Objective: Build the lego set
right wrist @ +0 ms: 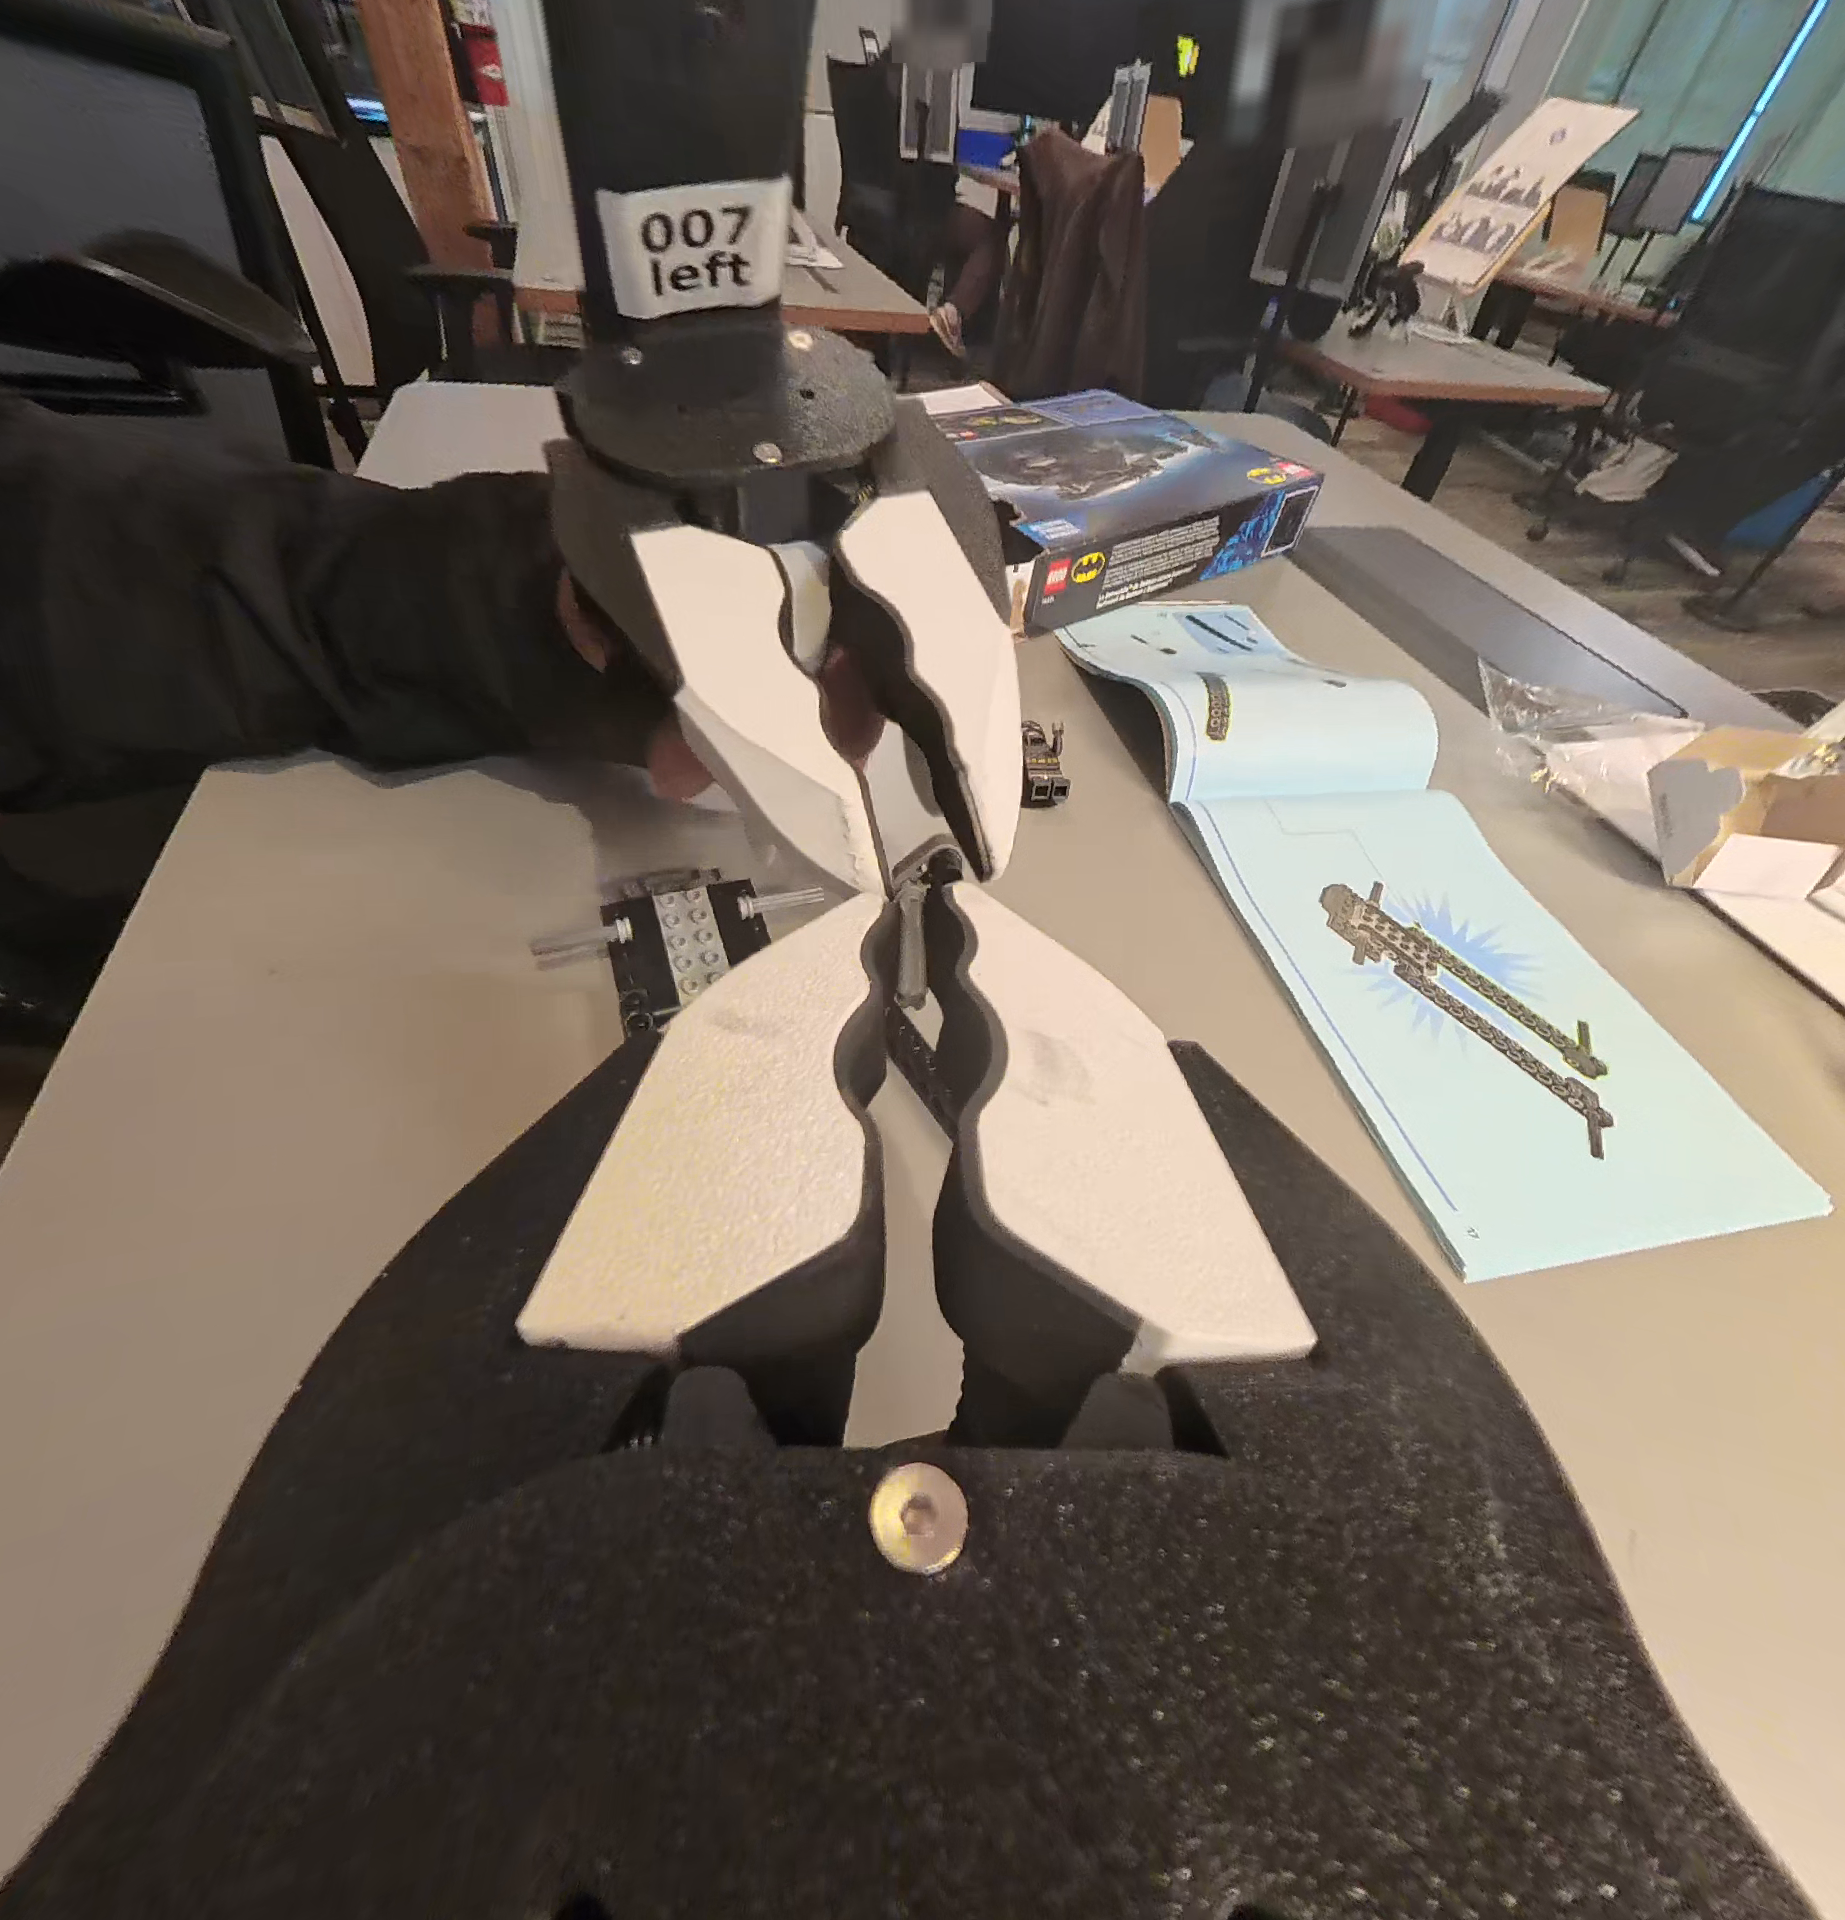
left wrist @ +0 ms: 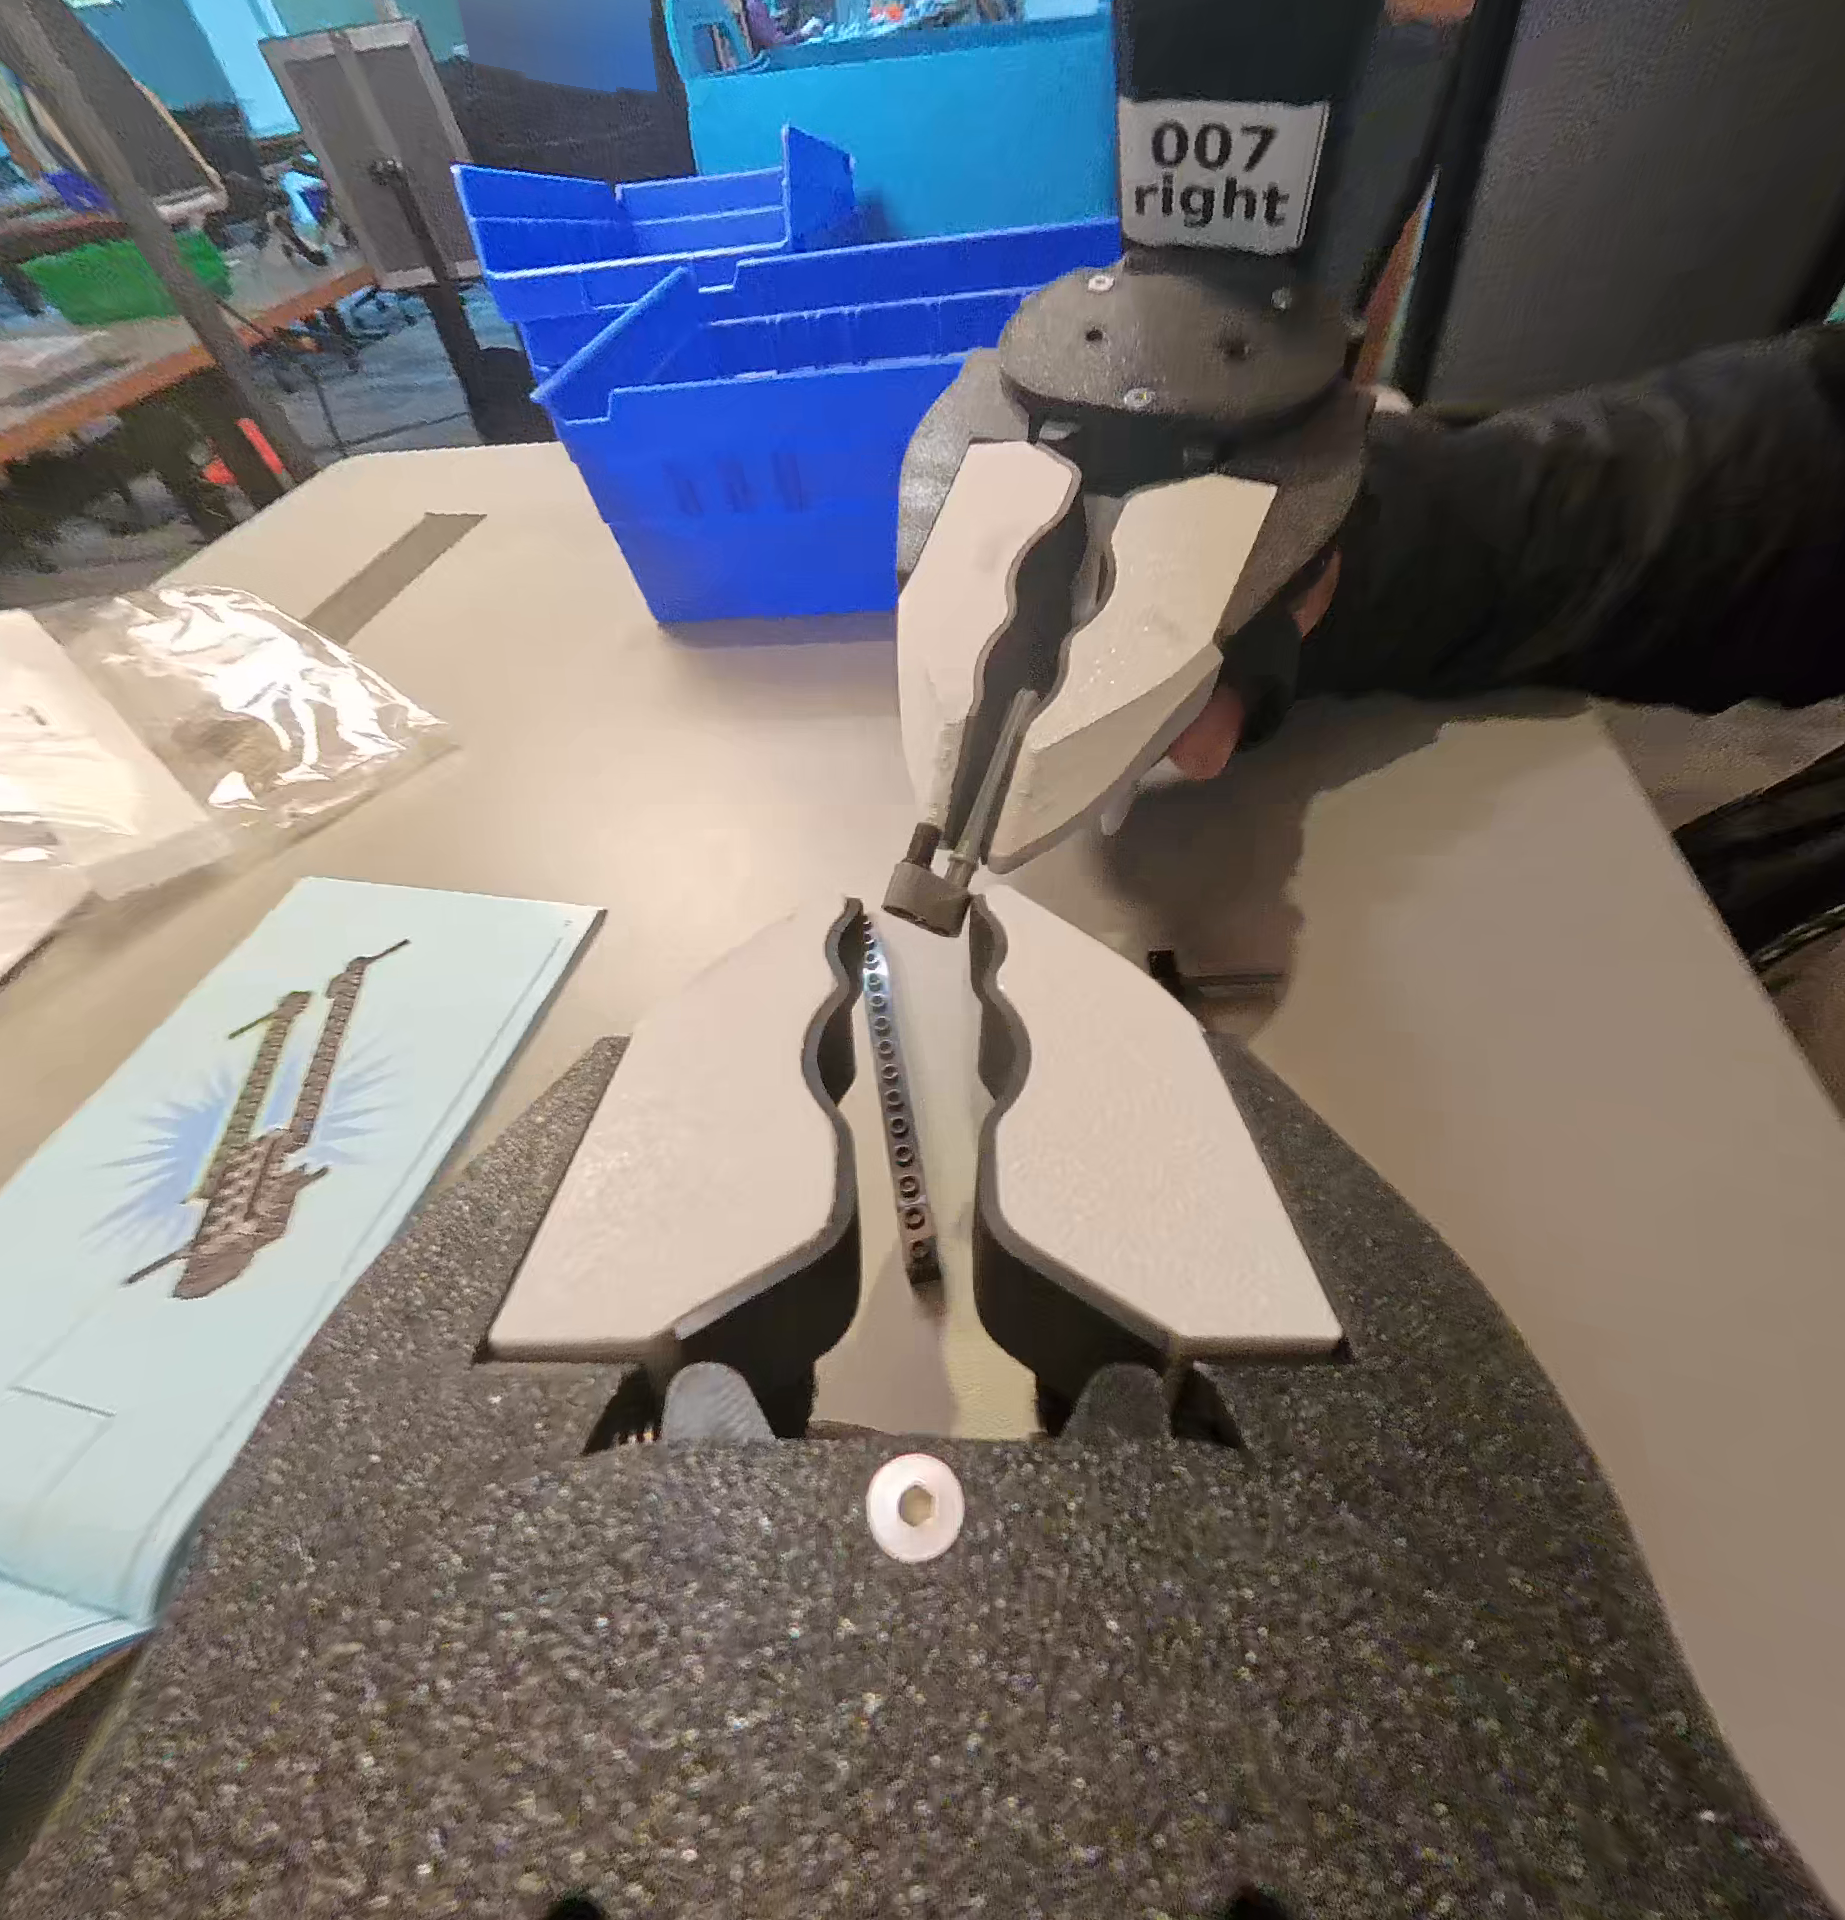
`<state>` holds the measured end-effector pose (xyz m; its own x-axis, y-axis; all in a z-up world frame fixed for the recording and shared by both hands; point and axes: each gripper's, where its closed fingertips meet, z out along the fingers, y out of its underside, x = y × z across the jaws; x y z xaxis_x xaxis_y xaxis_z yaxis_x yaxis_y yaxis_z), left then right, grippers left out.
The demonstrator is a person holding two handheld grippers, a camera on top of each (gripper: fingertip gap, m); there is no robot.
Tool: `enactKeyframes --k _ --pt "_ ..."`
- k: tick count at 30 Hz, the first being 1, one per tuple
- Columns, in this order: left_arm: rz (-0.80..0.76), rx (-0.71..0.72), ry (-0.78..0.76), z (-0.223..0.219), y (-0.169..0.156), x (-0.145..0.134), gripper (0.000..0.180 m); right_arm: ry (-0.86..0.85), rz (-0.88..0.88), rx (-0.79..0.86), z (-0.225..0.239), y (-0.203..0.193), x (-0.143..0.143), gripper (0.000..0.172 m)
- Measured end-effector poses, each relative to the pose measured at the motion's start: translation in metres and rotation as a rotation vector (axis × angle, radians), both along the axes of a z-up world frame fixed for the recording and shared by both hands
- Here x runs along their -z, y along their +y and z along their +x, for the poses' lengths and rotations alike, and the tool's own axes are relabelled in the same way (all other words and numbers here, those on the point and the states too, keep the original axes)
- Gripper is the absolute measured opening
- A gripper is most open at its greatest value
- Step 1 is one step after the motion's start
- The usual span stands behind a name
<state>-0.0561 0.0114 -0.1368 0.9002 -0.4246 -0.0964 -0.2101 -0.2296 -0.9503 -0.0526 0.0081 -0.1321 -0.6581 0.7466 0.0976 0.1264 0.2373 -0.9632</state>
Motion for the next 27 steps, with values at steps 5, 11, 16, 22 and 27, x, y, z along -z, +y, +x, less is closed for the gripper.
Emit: enactKeyframes --k 5,11,16,22,27 --pt "-0.020 0.032 -0.091 0.001 -0.002 0.000 0.017 0.022 0.000 -0.004 0.000 -0.001 -0.002 0.004" --pt "-0.040 0.106 -0.284 0.006 -0.008 -0.007 0.018 0.061 -0.025 -0.025 0.005 -0.002 -0.012 0.004" --pt "-0.049 0.188 -0.455 0.012 -0.013 -0.017 0.018 0.071 -0.018 -0.042 0.007 -0.005 -0.013 0.004" --pt "-0.062 0.179 -0.480 0.014 -0.011 -0.016 0.009 0.087 -0.011 -0.047 0.008 -0.006 -0.015 0.004" --pt "-0.032 0.170 -0.472 0.014 -0.009 -0.018 0.008 0.090 -0.019 -0.050 0.009 -0.005 -0.017 0.004"
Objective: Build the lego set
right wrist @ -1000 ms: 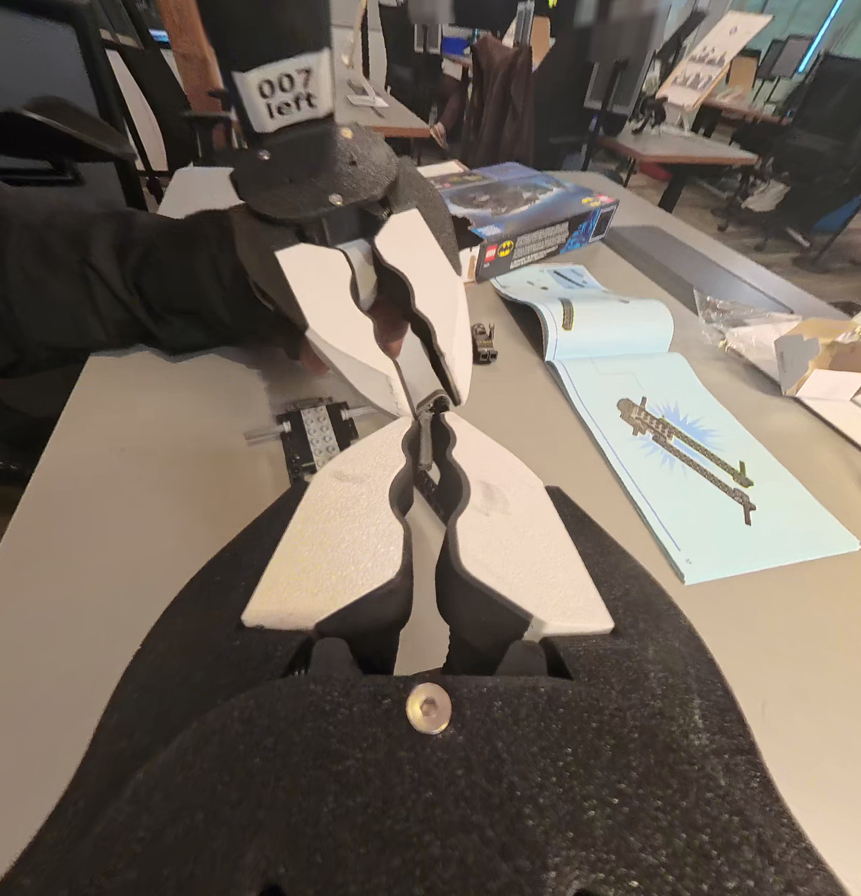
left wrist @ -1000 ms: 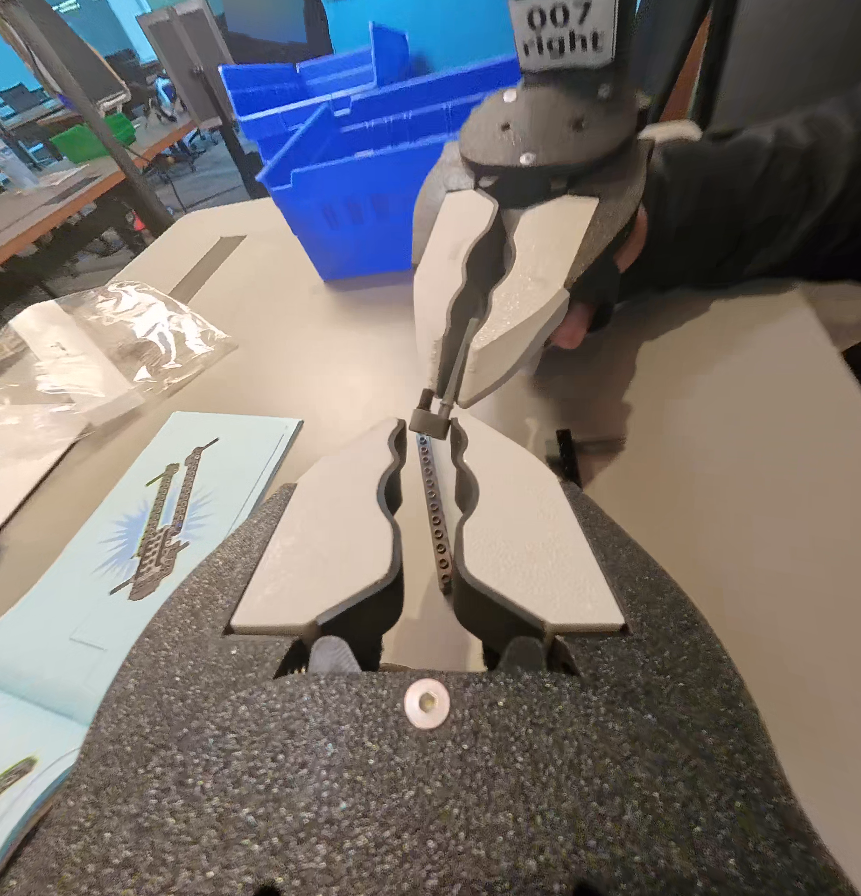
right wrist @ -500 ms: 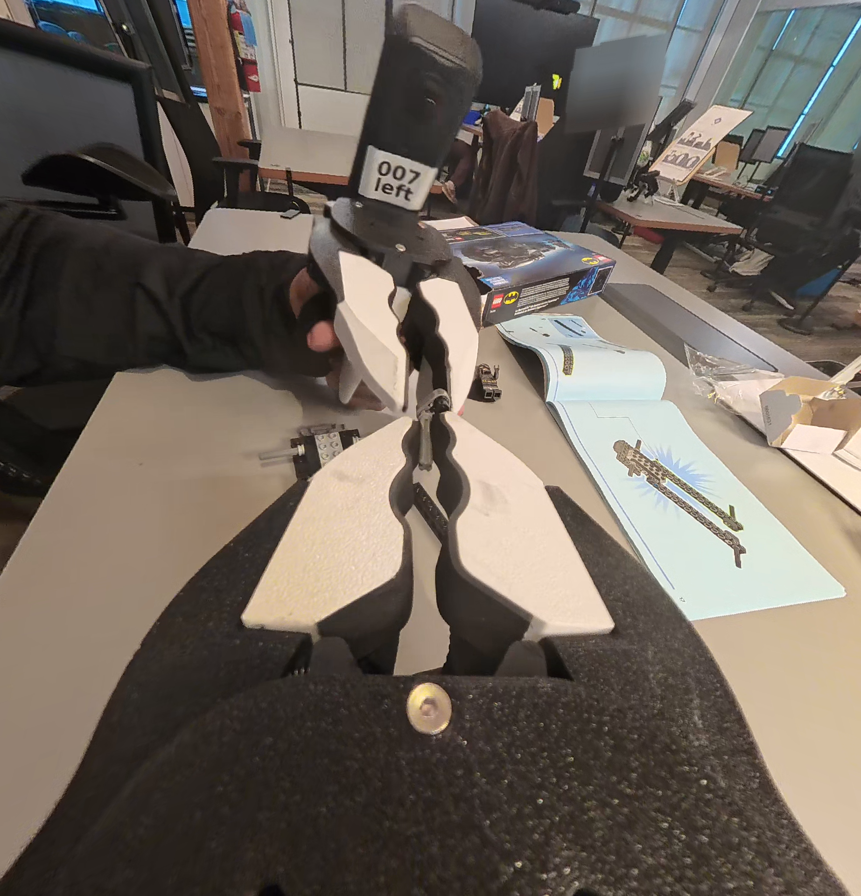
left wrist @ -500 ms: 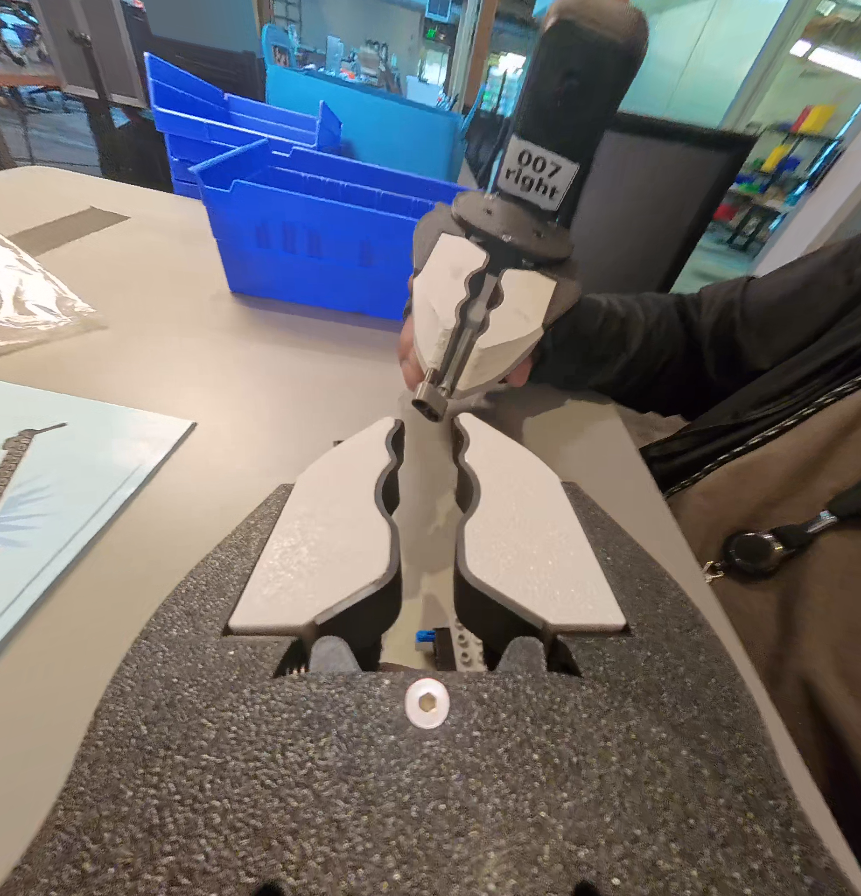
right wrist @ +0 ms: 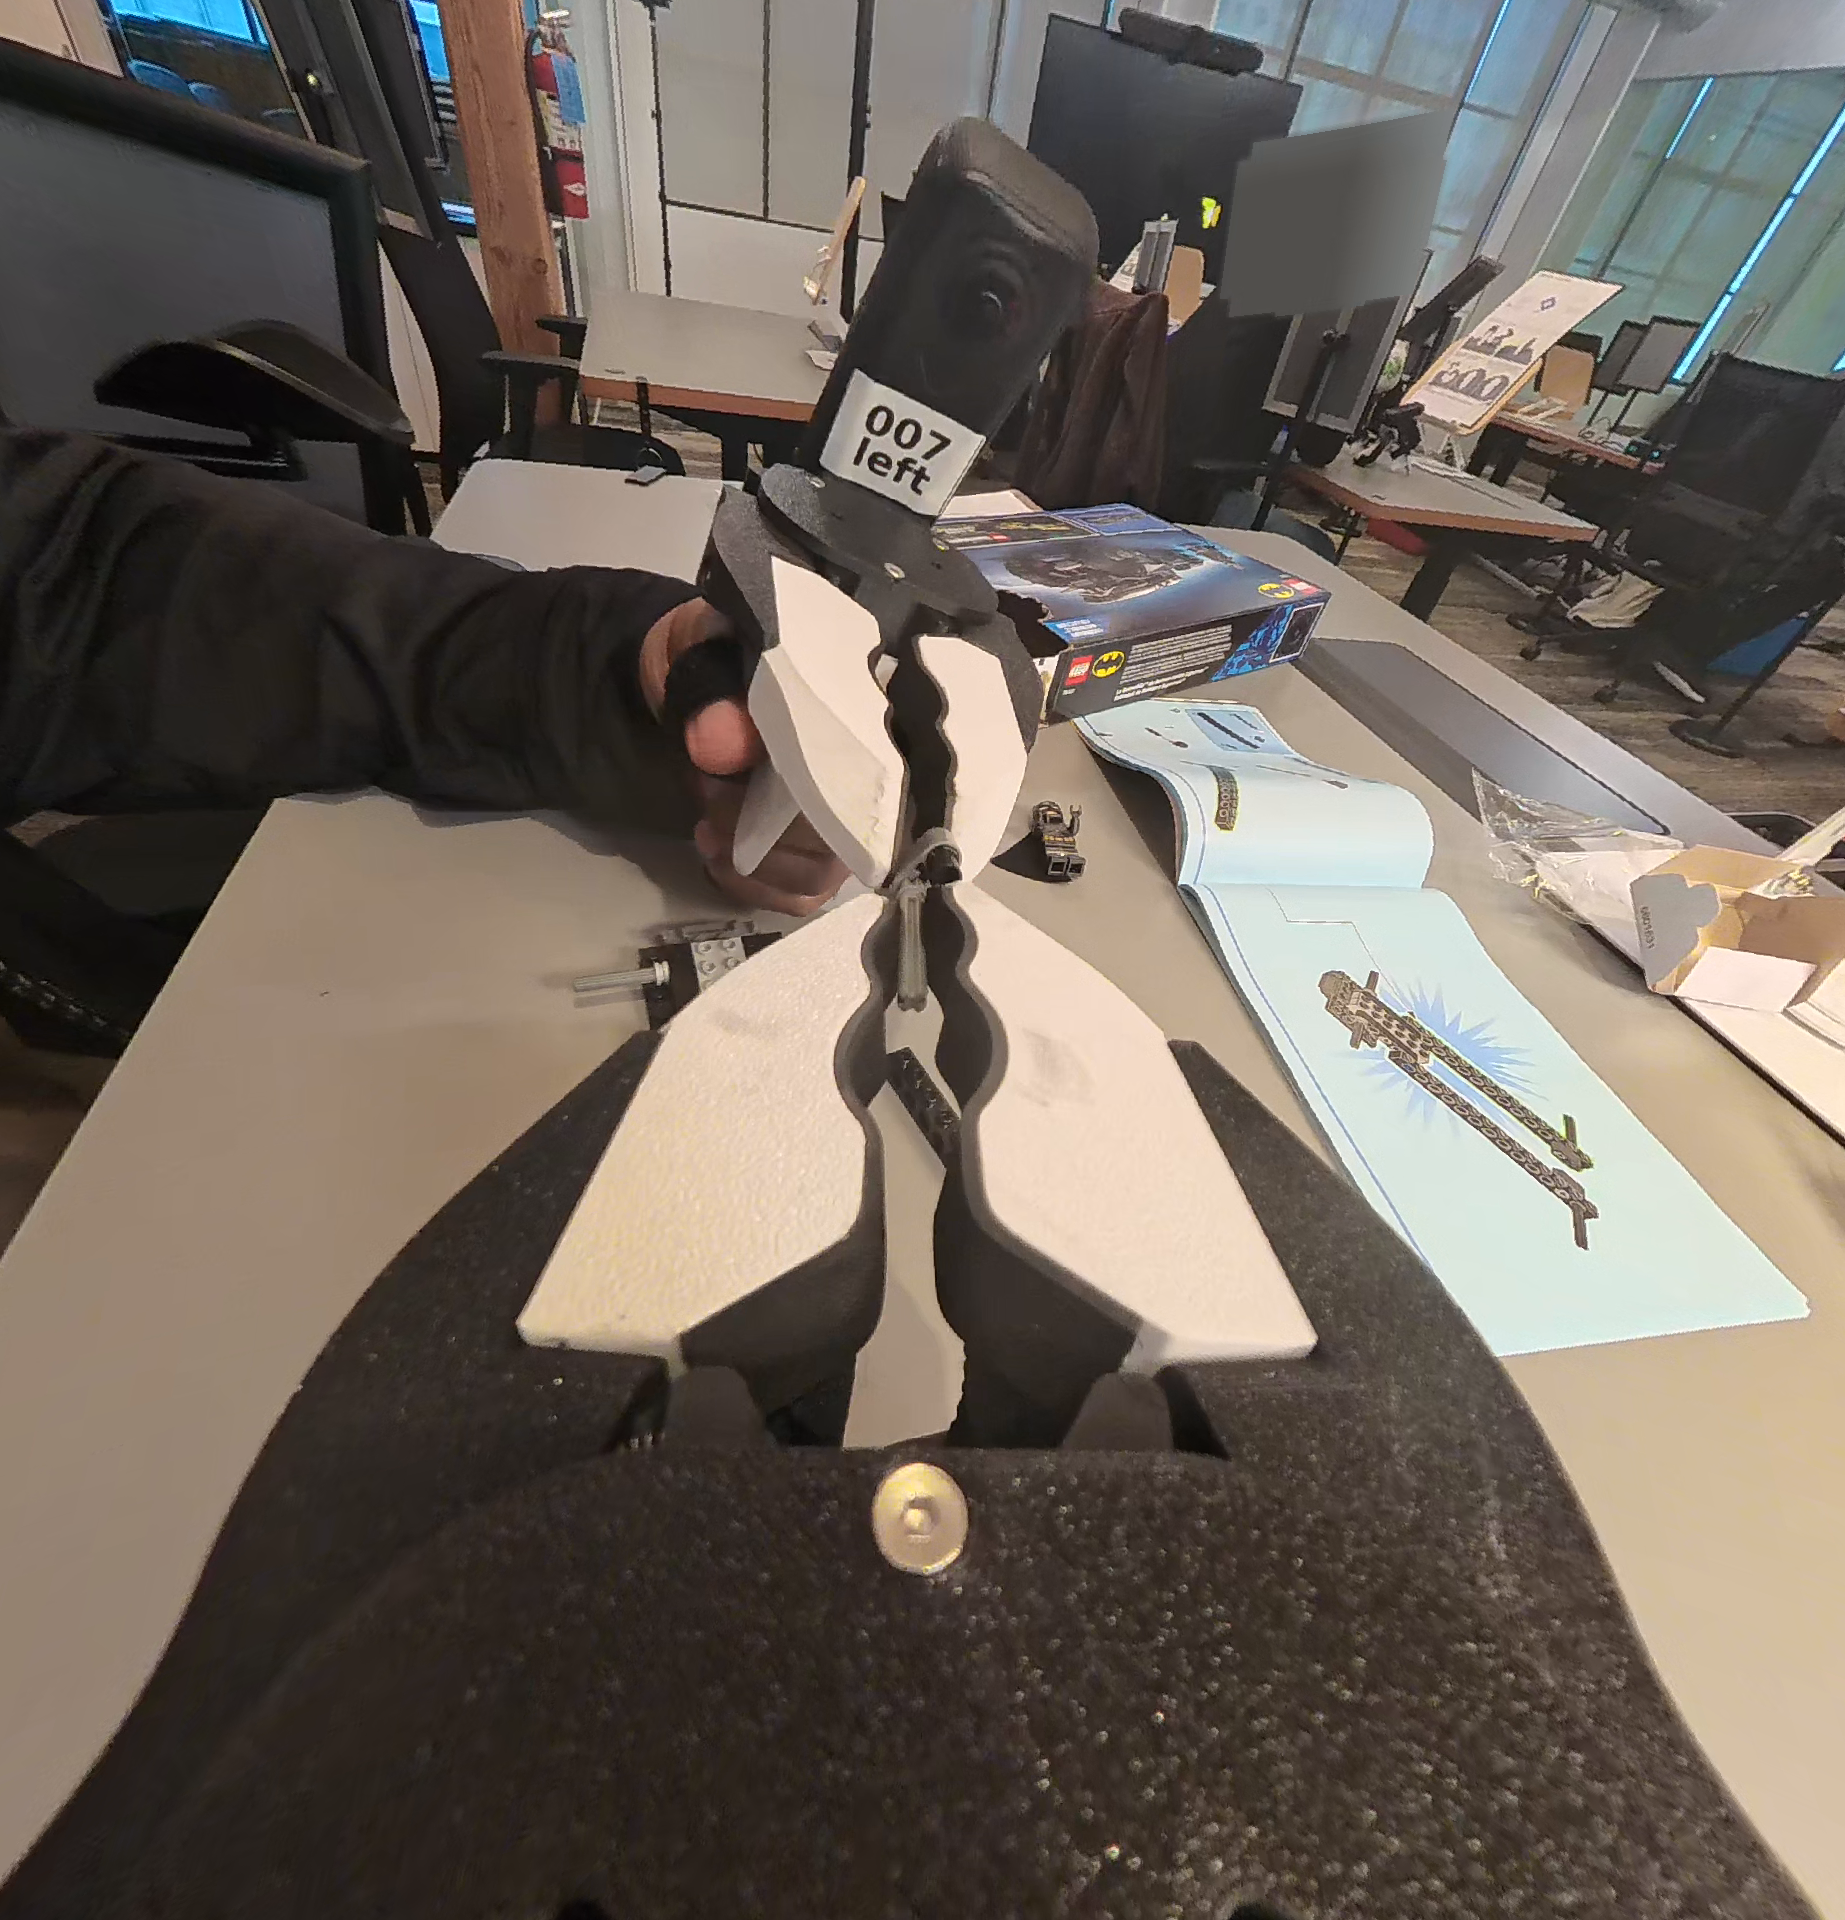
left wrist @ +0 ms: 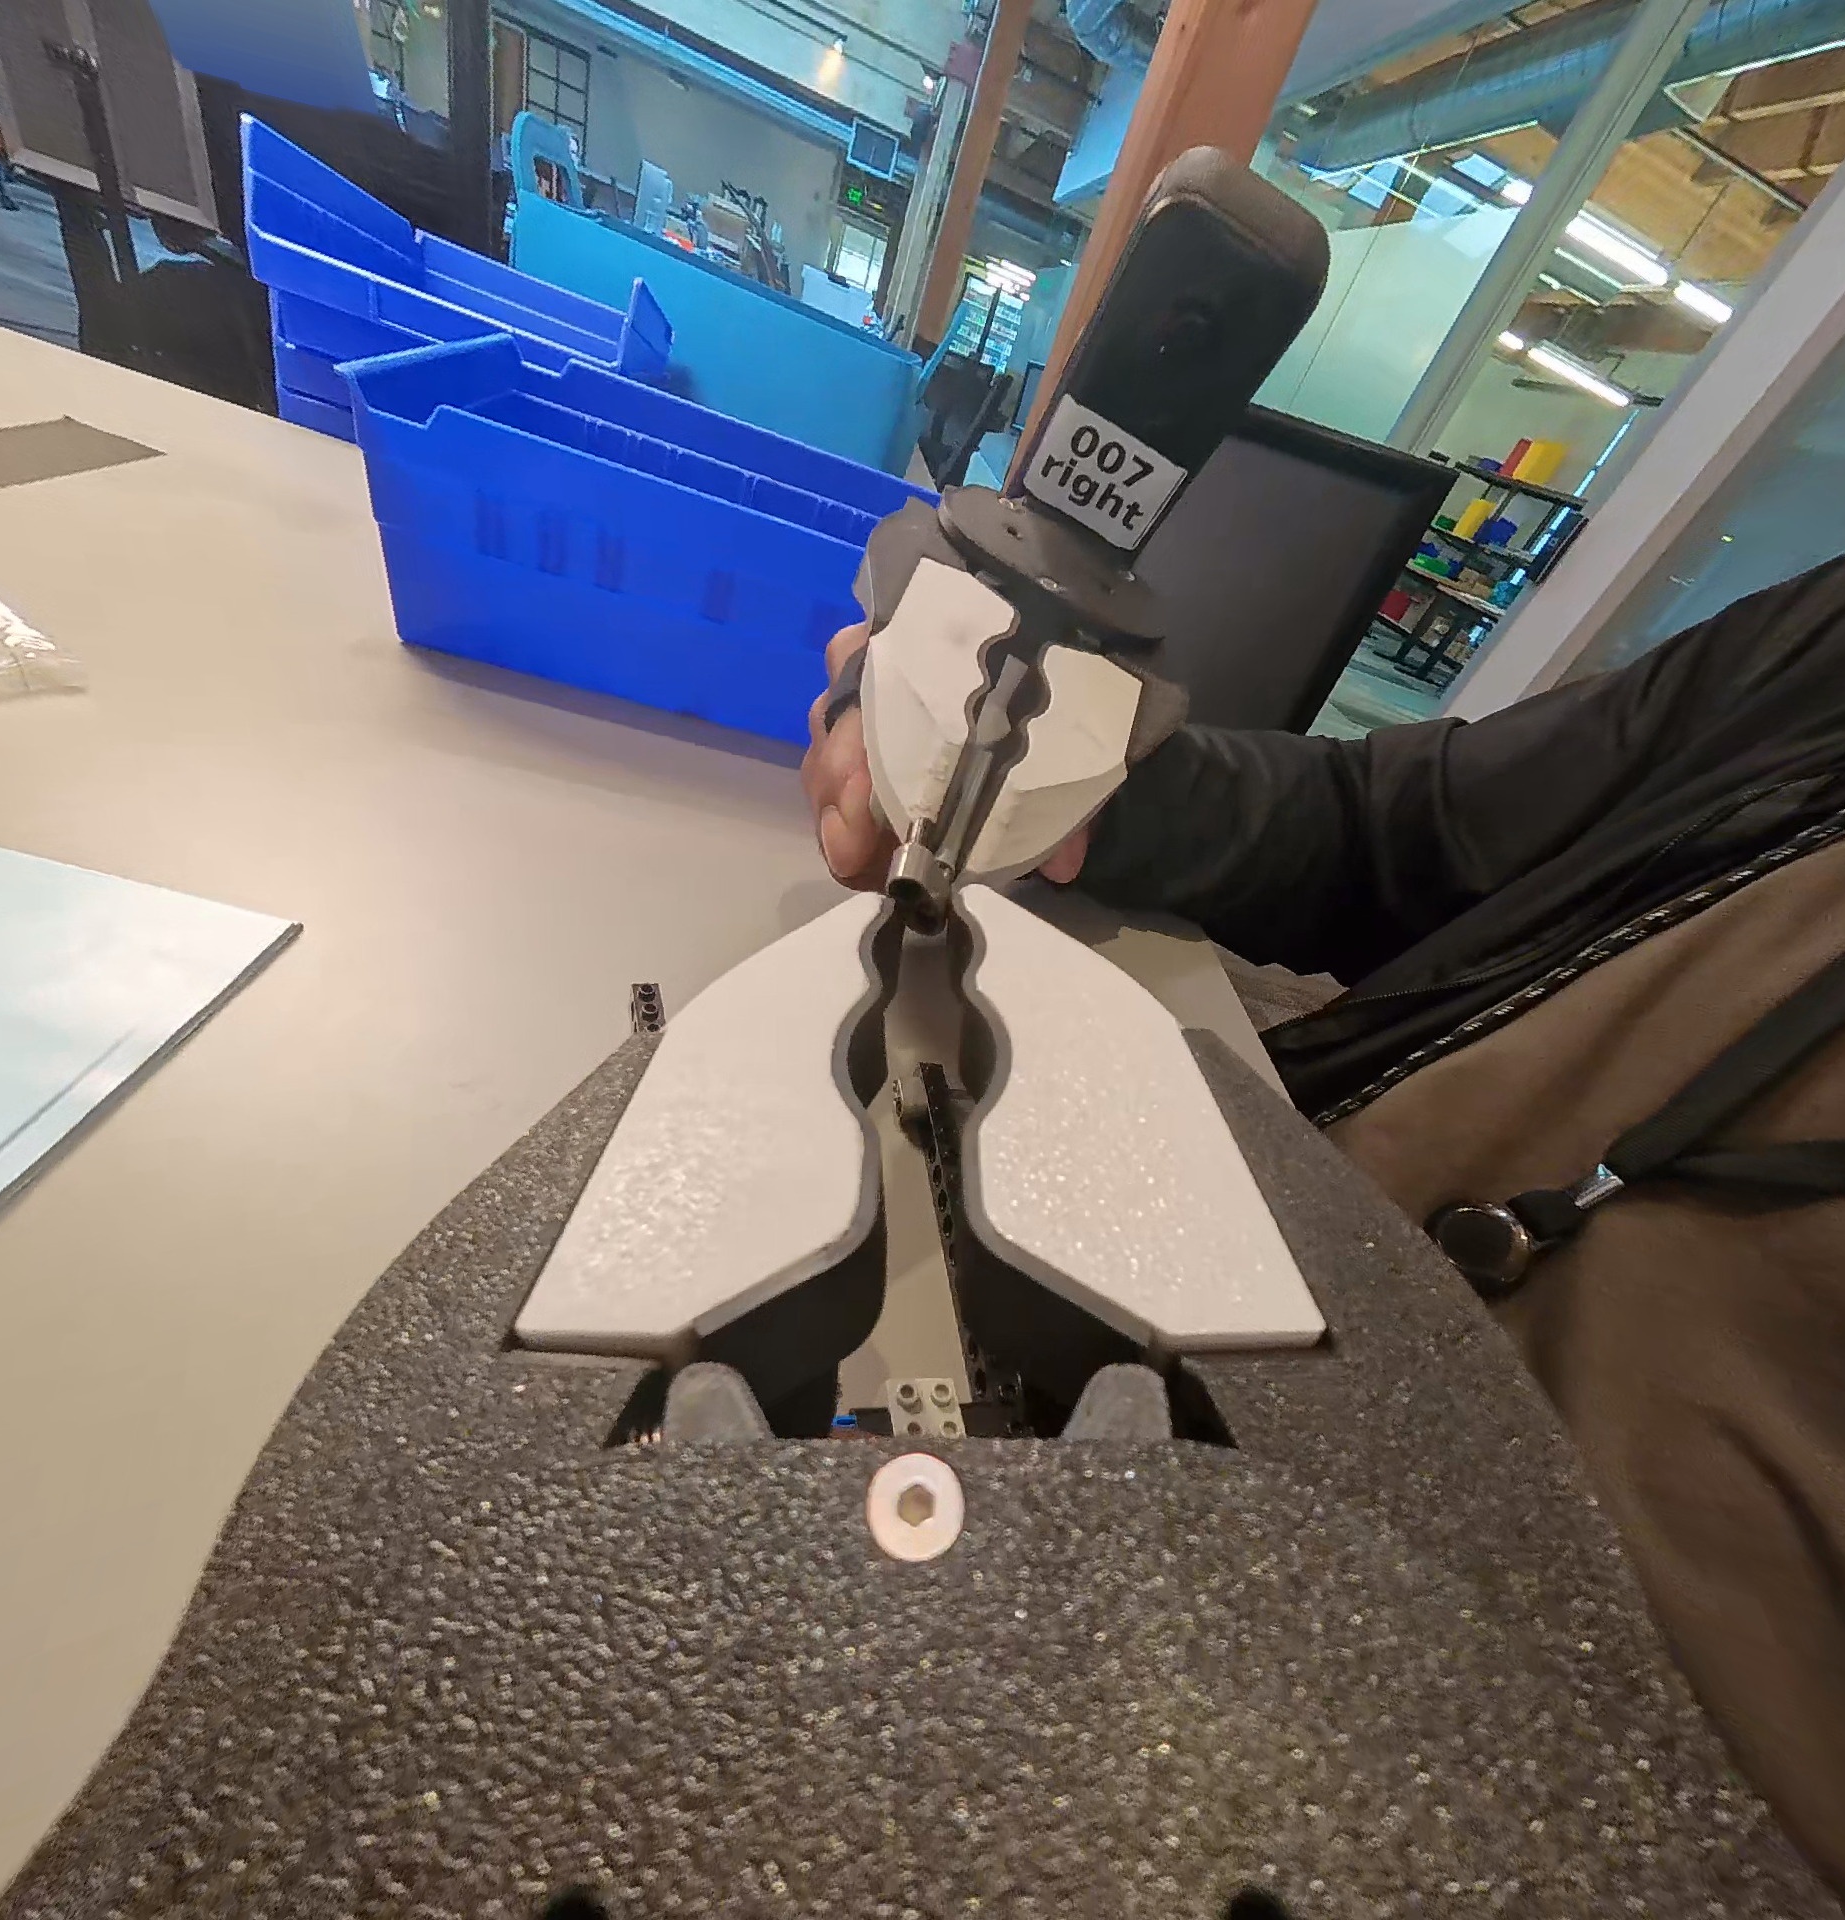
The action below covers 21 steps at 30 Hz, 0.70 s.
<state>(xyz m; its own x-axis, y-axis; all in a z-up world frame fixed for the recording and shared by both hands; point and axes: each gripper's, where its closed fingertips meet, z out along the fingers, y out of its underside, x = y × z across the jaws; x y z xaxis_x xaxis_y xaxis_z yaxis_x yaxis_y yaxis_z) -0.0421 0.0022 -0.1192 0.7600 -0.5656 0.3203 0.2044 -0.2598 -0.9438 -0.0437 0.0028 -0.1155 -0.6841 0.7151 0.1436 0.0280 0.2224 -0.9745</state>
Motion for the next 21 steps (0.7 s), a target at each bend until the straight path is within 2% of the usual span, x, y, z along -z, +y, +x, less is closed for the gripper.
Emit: enactKeyframes --k 10,21 --pt "0.019 0.023 -0.026 0.0037 -0.0009 -0.0012 0.008 -0.019 -0.036 -0.021 0.0028 -0.0010 -0.0001 0.004" --pt "0.065 0.037 0.035 0.0057 -0.0036 -0.0017 0.007 -0.107 -0.088 -0.065 0.0046 -0.0044 0.0040 0.004"
